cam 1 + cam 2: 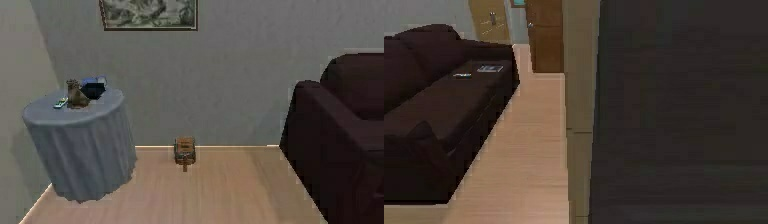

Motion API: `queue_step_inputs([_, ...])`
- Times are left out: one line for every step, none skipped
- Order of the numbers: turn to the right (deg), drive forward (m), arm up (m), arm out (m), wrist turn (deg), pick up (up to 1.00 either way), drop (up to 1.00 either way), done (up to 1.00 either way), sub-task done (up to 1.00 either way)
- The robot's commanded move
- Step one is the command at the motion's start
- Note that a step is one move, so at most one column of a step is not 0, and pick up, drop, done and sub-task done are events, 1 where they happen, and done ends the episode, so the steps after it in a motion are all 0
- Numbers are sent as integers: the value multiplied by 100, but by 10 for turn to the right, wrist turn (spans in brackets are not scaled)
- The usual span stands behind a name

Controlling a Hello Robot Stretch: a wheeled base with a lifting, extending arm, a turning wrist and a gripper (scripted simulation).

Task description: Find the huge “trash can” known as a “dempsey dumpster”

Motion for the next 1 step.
queue_step_inputs([420, 0, 0, 0, 0, 0, 0, 0, 0])
